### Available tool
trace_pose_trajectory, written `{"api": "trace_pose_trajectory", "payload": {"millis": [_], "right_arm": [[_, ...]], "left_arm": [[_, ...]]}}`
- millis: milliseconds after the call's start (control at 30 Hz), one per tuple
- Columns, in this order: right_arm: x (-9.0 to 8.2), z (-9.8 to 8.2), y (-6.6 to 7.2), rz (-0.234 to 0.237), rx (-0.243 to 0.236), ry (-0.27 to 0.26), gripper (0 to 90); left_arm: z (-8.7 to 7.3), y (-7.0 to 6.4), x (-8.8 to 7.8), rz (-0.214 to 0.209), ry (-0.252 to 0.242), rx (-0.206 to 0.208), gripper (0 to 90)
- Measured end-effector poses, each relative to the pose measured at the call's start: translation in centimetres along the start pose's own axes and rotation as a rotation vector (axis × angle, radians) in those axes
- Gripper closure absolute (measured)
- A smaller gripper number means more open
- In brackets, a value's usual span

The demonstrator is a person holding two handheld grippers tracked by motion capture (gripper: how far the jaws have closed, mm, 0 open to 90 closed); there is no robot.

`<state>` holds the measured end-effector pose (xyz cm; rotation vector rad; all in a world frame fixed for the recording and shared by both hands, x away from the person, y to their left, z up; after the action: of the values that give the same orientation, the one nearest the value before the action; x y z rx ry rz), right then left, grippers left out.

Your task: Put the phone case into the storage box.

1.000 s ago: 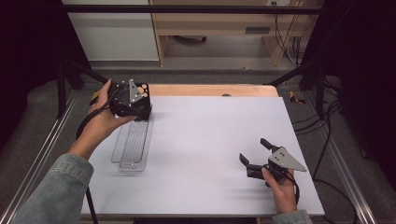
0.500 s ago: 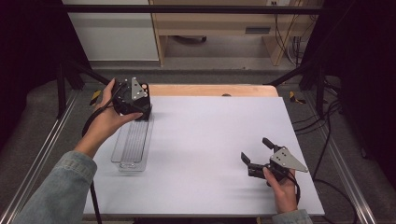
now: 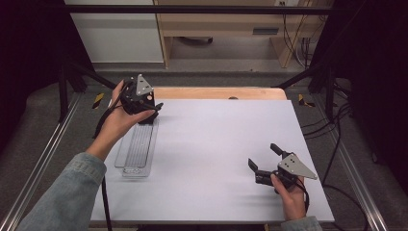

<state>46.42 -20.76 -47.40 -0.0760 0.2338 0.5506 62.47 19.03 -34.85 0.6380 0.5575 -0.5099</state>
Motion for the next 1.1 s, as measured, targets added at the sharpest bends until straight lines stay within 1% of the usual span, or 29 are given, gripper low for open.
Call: {"api": "trace_pose_trajectory", "payload": {"millis": [33,133,167,200,267,300,333,400,467,500,533,633,667,700,733,900,967,1100], "right_arm": [[0.0,0.0,-0.1,-0.005,-0.008,-0.003,3.4],[0.3,-0.1,0.0,0.003,-0.008,0.005,3.3],[0.3,-0.1,0.0,0.003,-0.008,0.005,3.3],[0.3,0.0,0.2,0.014,-0.014,0.004,3.3],[0.3,0.0,0.3,0.018,-0.019,0.003,3.2],[0.3,0.0,0.4,0.019,-0.022,0.004,3.2],[0.3,0.0,0.5,0.019,-0.020,0.005,3.2],[0.3,-0.1,0.4,0.018,-0.020,0.010,3.2],[0.3,0.0,0.4,0.016,-0.023,0.008,3.1],[0.2,0.0,0.4,0.015,-0.022,0.007,3.1],[0.2,0.0,0.4,0.012,-0.020,0.006,3.1],[0.3,0.0,0.4,0.014,-0.017,0.009,3.0],[0.3,0.0,0.4,0.016,-0.018,0.008,3.1],[0.3,0.1,0.5,0.016,-0.017,0.006,3.0],[0.3,0.1,0.5,0.016,-0.018,0.006,3.0],[0.4,0.0,0.7,0.018,-0.020,0.010,3.1],[0.4,0.0,0.7,0.017,-0.022,0.013,3.1],[0.3,0.0,0.6,0.011,-0.022,0.011,3.0]], "left_arm": [[0.1,-0.2,-0.2,-0.004,-0.016,-0.015,6.4],[0.3,-0.9,-0.7,-0.025,-0.055,-0.074,6.4],[0.3,-0.9,-0.7,-0.025,-0.055,-0.074,6.4],[0.3,-1.1,-1.0,-0.027,-0.069,-0.093,6.4],[0.5,-1.6,-1.5,-0.040,-0.091,-0.136,6.3],[0.5,-1.6,-1.5,-0.040,-0.091,-0.136,6.3],[0.7,-2.0,-1.6,-0.053,-0.108,-0.171,6.3],[0.9,-2.6,-1.6,-0.053,-0.108,-0.184,6.3],[1.2,-3.3,-1.7,-0.057,-0.107,-0.184,6.3],[1.3,-3.7,-1.7,-0.057,-0.109,-0.183,6.4],[1.5,-4.0,-1.8,-0.060,-0.119,-0.191,6.3],[1.8,-4.9,-2.1,-0.080,-0.148,-0.247,6.2],[1.8,-5.2,-2.2,-0.072,-0.142,-0.245,6.2],[1.7,-5.5,-2.3,-0.062,-0.131,-0.225,6.1],[1.6,-5.8,-2.4,-0.058,-0.129,-0.219,6.1],[1.1,-7.0,-3.3,-0.065,-0.150,-0.236,5.8],[0.8,-7.3,-3.6,-0.071,-0.154,-0.233,5.7],[0.3,-7.5,-3.9,-0.078,-0.159,-0.234,5.6]]}}
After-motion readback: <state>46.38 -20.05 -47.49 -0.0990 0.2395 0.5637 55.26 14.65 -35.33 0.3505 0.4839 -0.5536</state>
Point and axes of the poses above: each handheld gripper's, and its own axes: x roughly forward along the jaws, z roughly out of its top, y roughly to its left, the point moved 5 cm from there along x, roughly forward along the jaws, and after that the axes turned 7 degrees about y, right-handed, at the moved point
